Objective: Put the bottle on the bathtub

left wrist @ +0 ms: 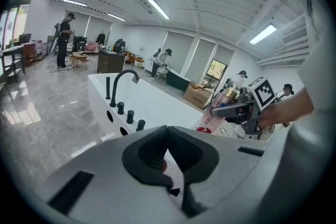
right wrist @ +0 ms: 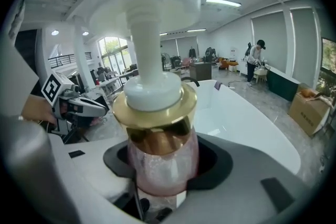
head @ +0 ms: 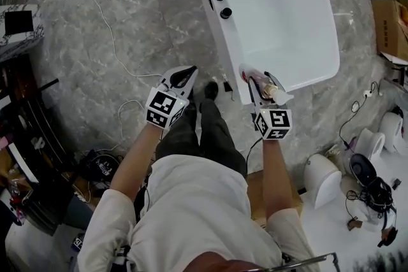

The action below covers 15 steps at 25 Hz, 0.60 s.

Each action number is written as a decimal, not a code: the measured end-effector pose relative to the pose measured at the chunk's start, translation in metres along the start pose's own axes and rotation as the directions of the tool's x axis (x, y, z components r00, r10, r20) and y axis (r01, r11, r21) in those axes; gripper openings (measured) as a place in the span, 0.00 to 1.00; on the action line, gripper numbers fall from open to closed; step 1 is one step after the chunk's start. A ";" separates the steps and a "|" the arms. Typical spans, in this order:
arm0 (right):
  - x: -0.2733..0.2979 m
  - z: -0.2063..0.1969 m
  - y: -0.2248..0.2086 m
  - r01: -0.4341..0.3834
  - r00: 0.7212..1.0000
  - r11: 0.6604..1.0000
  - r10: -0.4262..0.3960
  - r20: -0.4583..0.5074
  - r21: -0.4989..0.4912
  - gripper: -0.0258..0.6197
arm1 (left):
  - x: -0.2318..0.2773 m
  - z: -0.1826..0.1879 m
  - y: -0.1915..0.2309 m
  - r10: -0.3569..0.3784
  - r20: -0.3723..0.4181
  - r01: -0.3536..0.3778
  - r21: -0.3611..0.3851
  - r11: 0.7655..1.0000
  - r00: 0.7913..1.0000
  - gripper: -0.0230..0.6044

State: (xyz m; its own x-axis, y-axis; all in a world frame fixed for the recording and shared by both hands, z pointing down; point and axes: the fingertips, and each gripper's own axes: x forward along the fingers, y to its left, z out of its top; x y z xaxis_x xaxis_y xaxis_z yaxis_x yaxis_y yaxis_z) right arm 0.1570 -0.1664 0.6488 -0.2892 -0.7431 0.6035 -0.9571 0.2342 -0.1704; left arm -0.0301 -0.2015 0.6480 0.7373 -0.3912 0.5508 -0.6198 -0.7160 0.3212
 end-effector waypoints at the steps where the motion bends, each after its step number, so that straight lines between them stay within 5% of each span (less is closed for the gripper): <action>1: 0.009 -0.005 -0.004 -0.001 1.000 1.000 0.001 -0.008 0.002 0.40 | 0.005 -0.006 0.003 0.004 -0.006 -0.004 -0.009 1.000 1.000 0.05; 15: 0.109 -0.078 -0.034 -0.037 0.995 0.998 0.031 -0.094 -0.060 0.41 | 0.074 -0.077 0.033 0.025 -0.062 -0.030 -0.079 0.996 0.998 0.05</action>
State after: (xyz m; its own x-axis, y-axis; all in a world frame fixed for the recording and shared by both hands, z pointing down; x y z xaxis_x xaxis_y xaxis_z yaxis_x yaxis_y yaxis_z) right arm 0.1587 -0.2068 0.7812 -0.3160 -0.6733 0.6684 -0.9433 0.2983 -0.1455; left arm -0.0167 -0.2097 0.7588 0.7036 -0.3721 0.6054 -0.6607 -0.6563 0.3643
